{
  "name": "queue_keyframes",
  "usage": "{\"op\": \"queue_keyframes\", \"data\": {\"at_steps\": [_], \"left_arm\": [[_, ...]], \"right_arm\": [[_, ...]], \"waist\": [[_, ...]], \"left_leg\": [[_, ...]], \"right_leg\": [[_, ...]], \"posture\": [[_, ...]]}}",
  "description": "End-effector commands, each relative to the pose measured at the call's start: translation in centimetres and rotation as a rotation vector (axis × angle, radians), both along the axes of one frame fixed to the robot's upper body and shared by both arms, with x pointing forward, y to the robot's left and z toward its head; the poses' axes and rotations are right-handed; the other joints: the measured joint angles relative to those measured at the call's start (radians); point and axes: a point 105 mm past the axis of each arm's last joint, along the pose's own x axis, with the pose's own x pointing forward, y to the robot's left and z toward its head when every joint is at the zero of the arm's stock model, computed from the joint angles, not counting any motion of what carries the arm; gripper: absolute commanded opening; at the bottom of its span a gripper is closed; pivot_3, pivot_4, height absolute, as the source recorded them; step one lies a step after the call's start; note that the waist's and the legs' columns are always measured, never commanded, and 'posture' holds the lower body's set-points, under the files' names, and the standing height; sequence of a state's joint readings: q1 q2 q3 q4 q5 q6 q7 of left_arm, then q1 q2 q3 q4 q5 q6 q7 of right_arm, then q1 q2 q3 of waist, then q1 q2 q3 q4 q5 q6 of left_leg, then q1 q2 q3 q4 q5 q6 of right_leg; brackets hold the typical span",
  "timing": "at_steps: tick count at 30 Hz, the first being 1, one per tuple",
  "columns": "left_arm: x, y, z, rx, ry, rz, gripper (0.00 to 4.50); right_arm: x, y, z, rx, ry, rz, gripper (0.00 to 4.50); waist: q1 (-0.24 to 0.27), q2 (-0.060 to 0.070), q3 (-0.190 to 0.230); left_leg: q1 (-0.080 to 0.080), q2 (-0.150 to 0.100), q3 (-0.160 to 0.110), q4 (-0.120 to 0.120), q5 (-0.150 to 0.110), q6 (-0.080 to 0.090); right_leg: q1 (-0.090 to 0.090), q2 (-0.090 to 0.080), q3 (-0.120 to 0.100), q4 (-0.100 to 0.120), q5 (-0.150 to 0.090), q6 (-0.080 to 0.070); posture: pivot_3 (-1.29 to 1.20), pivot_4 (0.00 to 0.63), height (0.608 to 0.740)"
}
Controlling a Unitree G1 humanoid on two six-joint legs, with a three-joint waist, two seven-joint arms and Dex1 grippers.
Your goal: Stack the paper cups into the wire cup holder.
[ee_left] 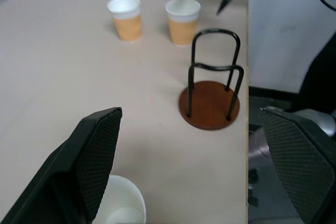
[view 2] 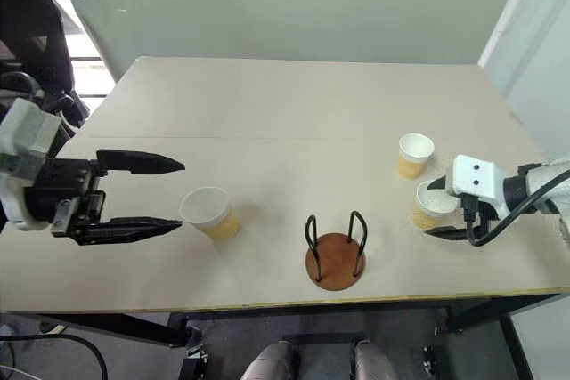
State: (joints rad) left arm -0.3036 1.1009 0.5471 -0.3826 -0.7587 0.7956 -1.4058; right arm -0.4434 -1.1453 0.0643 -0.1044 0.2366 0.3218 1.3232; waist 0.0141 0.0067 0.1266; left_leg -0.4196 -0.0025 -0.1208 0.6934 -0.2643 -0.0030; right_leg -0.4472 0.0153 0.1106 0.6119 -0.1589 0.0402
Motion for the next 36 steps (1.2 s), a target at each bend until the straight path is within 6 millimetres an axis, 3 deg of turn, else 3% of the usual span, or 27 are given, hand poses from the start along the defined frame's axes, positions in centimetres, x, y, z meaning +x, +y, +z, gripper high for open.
{"op": "queue_keyframes", "data": {"at_steps": [1, 8, 11, 22, 26, 30, 32, 35, 36], "left_arm": [[-1.0, -0.2, 1.1, 0.005, -0.049, -0.001, 4.47], [-1.8, -0.2, 1.3, 0.017, -0.055, 0.027, 4.47], [-1.9, -0.1, 1.3, 0.021, -0.06, 0.049, 4.5], [-2.0, 0.2, 1.3, 0.037, -0.075, 0.095, 4.5], [-1.9, 0.4, 1.4, 0.038, -0.079, 0.103, 4.5], [-1.7, 0.5, 1.3, 0.039, -0.078, 0.102, 4.5], [-1.4, 0.6, 1.1, 0.04, -0.074, 0.099, 4.5], [-1.0, 0.6, 0.9, 0.04, -0.069, 0.086, 4.5], [-0.8, 0.5, 0.8, 0.04, -0.068, 0.08, 4.5]], "right_arm": [[0.5, -0.2, -0.3, -0.037, -0.014, 0.002, 4.5], [1.4, -0.5, -2.0, -0.081, 0.008, 0.01, 4.5], [1.9, -0.4, -2.4, -0.088, 0.009, 0.016, 3.92], [3.0, -0.2, -2.8, -0.134, -0.002, 0.042, 0.05], [2.3, -0.3, -2.0, -0.155, 0.0, 0.093, 0.05], [0.3, 1.4, 2.5, -0.065, -0.033, 0.233, 0.05], [-0.7, 2.8, 6.4, 0.033, -0.091, 0.307, 0.05], [-3.5, 7.0, 14.1, 0.324, -0.175, 0.48, 0.05], [-4.7, 8.2, 15.6, 0.383, -0.174, 0.543, 0.05]], "waist": [[-0.001, 0.0, 0.0], [-0.006, 0.0, 0.0], [-0.006, 0.0, 0.0], [-0.007, 0.0, 0.0], [-0.007, 0.0, 0.0], [-0.007, 0.001, 0.0], [-0.009, 0.002, 0.001], [-0.014, 0.005, 0.002], [-0.014, 0.004, 0.002]], "left_leg": [[0.0, 0.0, 0.0, 0.0, 0.0, 0.0], [0.0, 0.001, 0.0, -0.001, 0.0, 0.0], [0.0, 0.001, 0.0, -0.002, 0.0, 0.0], [0.001, 0.002, 0.0, -0.008, 0.0, -0.001], [0.001, 0.002, 0.0, -0.01, 0.0, -0.001], [0.001, 0.002, 0.0, -0.012, 0.0, -0.001], [0.001, 0.002, 0.0, -0.012, 0.0, -0.002], [0.0, 0.001, 0.002, -0.013, 0.003, -0.006], [0.001, 0.001, 0.002, -0.015, 0.004, -0.008]], "right_leg": [[0.0, 0.0, 0.0, 0.0, 0.0, 0.0], [-0.002, 0.001, 0.0, 0.001, 0.001, -0.001], [-0.002, 0.001, 0.0, 0.001, 0.001, -0.002], [-0.004, 0.001, 0.0, 0.0, 0.0, -0.004], [-0.005, 0.001, 0.0, 0.0, 0.0, -0.005], [-0.006, 0.001, 0.0, 0.0, -0.001, -0.006], [-0.006, 0.002, 0.0, 0.0, -0.002, -0.007], [-0.008, 0.003, 0.003, 0.001, -0.002, -0.008], [-0.009, 0.003, 0.003, 0.001, -0.002, -0.008]], "posture": [[0.0, 0.15, 0.74], [0.0, 0.15, 0.74], [0.0, 0.15, 0.74], [0.0, 0.15, 0.74], [0.0, 0.15, 0.74], [0.0, 0.15, 0.74], [0.0, 0.15, 0.74], [0.0, 0.15, 0.74], [0.0, 0.15, 0.74]]}}
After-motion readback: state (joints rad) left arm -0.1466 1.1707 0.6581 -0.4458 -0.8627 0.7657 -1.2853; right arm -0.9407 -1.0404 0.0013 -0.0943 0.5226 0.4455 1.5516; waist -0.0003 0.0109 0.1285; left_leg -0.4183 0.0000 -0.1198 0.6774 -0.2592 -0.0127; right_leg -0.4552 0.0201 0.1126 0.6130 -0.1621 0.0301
